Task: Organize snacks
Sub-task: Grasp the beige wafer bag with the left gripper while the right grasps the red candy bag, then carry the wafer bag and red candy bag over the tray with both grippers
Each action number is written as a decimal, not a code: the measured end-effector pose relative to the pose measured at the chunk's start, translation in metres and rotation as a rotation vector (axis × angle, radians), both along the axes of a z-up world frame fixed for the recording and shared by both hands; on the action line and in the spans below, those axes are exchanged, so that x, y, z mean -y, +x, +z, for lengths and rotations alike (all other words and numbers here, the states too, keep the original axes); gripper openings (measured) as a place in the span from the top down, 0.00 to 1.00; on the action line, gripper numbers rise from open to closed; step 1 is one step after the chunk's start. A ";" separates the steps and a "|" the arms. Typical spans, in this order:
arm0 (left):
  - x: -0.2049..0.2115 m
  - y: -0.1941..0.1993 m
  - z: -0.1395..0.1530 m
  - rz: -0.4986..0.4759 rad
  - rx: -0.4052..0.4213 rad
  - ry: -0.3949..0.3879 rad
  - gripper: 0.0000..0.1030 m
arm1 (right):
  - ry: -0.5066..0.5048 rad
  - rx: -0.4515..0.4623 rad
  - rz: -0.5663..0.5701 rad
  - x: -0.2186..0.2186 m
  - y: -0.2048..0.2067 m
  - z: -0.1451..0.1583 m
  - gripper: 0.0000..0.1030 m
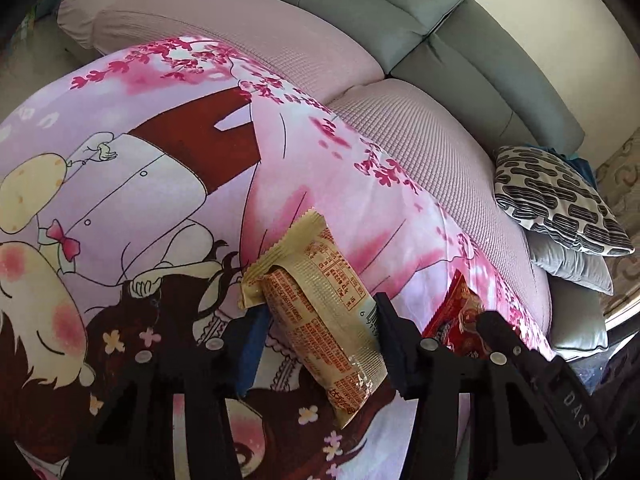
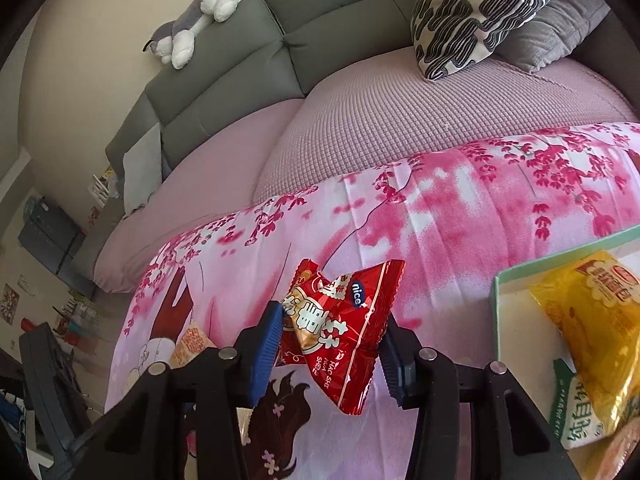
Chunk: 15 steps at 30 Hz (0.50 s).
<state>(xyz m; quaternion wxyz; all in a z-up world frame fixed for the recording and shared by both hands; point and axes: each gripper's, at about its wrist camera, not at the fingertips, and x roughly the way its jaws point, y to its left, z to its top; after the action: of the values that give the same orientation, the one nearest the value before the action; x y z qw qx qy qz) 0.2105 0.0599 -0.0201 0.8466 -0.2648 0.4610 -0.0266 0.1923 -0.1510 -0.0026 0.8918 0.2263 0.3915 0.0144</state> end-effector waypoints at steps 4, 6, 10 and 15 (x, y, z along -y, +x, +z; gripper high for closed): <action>0.002 -0.010 0.009 -0.015 0.006 0.018 0.48 | -0.004 -0.006 -0.007 0.002 -0.017 0.004 0.53; 0.003 -0.016 0.014 -0.023 0.013 0.025 0.48 | -0.008 -0.007 -0.011 0.002 -0.026 0.007 0.53; 0.008 -0.027 0.026 -0.043 0.032 0.032 0.48 | -0.026 -0.005 -0.021 0.005 -0.045 0.014 0.53; 0.013 -0.040 0.036 -0.070 0.047 0.036 0.48 | -0.034 -0.004 -0.045 0.014 -0.068 0.019 0.53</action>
<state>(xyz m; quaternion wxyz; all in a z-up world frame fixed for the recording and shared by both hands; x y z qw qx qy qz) 0.1702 0.0465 0.0157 0.8603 -0.2323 0.4505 -0.0540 0.1248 -0.1645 0.0169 0.8948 0.2198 0.3884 -0.0130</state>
